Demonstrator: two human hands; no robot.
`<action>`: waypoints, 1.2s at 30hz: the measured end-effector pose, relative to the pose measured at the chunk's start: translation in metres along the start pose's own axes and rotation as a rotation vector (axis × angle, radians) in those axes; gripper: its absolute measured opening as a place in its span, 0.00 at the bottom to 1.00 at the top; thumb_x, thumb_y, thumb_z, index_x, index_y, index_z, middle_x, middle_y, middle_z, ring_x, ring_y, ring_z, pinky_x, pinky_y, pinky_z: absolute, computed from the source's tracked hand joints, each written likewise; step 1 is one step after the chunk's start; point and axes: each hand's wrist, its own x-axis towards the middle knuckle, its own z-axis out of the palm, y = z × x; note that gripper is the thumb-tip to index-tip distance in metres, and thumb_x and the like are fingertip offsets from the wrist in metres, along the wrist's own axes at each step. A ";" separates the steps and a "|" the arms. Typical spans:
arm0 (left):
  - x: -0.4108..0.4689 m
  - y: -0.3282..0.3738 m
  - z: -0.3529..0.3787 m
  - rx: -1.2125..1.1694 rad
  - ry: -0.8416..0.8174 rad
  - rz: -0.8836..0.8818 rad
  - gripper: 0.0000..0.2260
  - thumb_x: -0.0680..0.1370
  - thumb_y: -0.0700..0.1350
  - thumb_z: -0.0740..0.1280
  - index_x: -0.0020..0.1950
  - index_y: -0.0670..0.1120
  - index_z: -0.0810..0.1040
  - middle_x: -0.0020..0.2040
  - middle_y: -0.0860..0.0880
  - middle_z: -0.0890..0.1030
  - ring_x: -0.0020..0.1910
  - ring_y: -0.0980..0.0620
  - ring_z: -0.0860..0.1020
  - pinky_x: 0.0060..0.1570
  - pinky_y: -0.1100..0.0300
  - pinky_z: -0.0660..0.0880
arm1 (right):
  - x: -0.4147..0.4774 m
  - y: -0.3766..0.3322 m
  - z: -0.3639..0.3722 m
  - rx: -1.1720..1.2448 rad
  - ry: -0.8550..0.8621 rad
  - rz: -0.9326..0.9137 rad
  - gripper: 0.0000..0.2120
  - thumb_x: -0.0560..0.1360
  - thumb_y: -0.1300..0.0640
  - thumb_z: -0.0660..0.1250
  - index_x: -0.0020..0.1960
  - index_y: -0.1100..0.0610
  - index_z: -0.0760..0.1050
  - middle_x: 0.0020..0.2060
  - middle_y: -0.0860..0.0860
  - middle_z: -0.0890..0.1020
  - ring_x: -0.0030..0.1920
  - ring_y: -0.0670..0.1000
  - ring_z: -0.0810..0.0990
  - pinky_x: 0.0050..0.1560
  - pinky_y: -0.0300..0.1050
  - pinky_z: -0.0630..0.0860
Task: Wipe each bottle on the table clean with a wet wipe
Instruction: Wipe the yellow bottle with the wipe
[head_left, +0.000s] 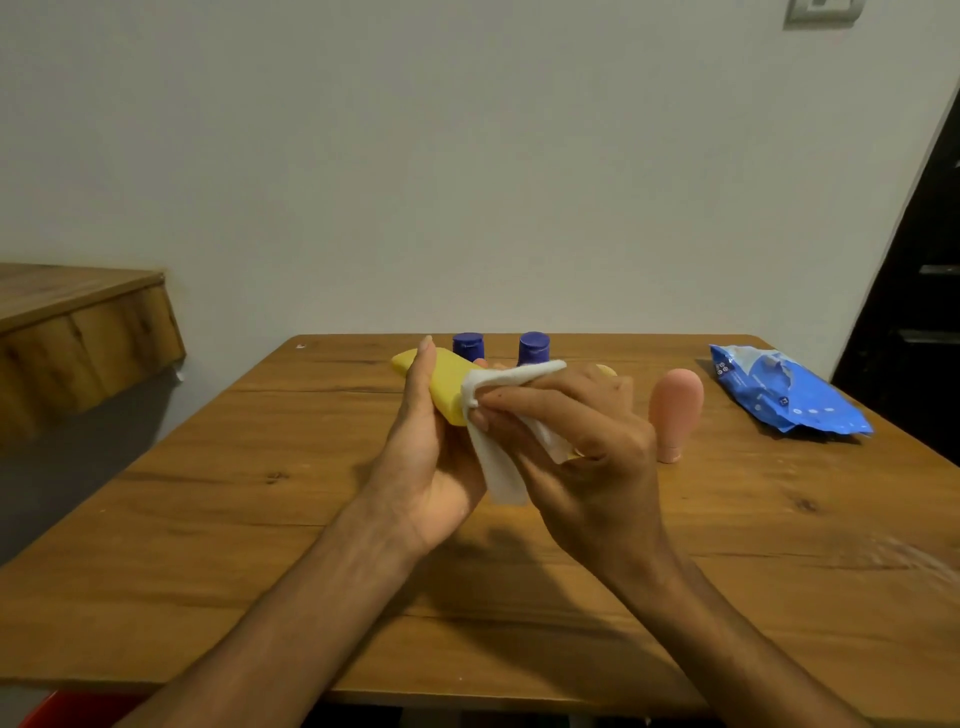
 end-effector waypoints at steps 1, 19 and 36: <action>-0.001 -0.001 0.001 -0.005 -0.006 -0.007 0.29 0.76 0.62 0.64 0.64 0.39 0.77 0.44 0.40 0.83 0.40 0.45 0.84 0.38 0.52 0.83 | 0.000 0.001 0.000 -0.014 -0.009 -0.021 0.10 0.74 0.52 0.70 0.54 0.50 0.78 0.49 0.48 0.82 0.51 0.49 0.79 0.43 0.57 0.75; 0.009 -0.002 -0.008 -0.088 -0.002 -0.019 0.30 0.77 0.59 0.65 0.71 0.39 0.71 0.48 0.40 0.80 0.44 0.46 0.82 0.41 0.53 0.82 | -0.004 0.010 0.005 -0.026 0.012 0.032 0.09 0.72 0.51 0.70 0.52 0.52 0.81 0.48 0.47 0.82 0.50 0.49 0.77 0.44 0.60 0.72; 0.008 0.002 -0.006 -0.084 -0.029 0.033 0.26 0.79 0.59 0.62 0.64 0.38 0.74 0.45 0.41 0.82 0.42 0.48 0.82 0.44 0.56 0.82 | 0.006 0.017 -0.009 -0.004 0.045 0.117 0.08 0.71 0.51 0.73 0.50 0.50 0.82 0.46 0.45 0.82 0.47 0.51 0.78 0.42 0.60 0.72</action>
